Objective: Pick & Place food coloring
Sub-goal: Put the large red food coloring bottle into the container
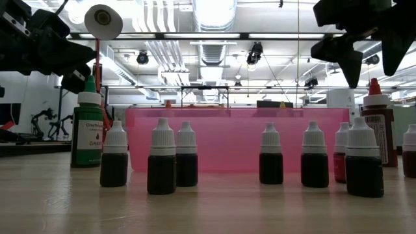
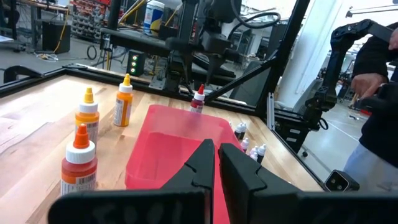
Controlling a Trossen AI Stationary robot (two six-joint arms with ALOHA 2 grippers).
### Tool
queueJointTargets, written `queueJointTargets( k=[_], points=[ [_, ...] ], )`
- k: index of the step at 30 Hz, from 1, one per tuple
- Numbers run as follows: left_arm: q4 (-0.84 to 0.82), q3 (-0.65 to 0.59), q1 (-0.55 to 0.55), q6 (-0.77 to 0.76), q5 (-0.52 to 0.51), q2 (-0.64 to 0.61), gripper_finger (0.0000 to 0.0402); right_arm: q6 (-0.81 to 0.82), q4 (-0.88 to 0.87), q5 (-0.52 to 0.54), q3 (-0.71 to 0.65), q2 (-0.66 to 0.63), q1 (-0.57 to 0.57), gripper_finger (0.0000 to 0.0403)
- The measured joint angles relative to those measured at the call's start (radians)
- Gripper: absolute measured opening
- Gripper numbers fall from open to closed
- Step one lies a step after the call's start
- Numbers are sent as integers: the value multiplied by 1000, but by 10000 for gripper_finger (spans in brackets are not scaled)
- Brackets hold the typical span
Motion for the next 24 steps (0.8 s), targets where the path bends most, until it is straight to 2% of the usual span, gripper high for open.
queueJointTargets(
  k=[8, 24],
  points=[
    [0, 0, 0, 0, 0, 0, 0, -11, 68, -9, -37, 0, 20, 265],
    [0, 0, 0, 0, 0, 0, 0, -41, 127, 0, -86, 18, 49, 254]
  ],
)
